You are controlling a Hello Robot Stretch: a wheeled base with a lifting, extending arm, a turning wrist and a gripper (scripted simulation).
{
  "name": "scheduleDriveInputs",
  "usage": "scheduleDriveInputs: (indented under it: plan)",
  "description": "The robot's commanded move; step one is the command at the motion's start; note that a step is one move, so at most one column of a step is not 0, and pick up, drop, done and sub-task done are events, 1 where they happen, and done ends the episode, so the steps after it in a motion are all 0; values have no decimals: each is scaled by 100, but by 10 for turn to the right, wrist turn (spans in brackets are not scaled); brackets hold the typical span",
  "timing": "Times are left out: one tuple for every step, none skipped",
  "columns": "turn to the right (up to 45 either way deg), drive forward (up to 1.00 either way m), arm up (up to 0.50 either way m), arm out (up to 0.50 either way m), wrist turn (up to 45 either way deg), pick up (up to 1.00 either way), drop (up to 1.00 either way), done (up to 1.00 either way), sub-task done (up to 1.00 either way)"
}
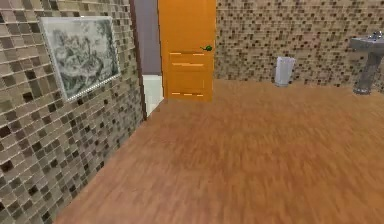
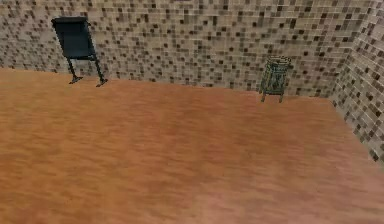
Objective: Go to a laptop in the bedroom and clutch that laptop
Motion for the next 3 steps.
scheduleDriveInputs:
  plan:
    - [-30, 0, 0, 0, 0, 0, 0, 0, 0]
    - [0, 100, 0, 0, 0, 0, 0, 0, 0]
    - [0, 100, 0, 0, 0, 0, 0, 0, 0]
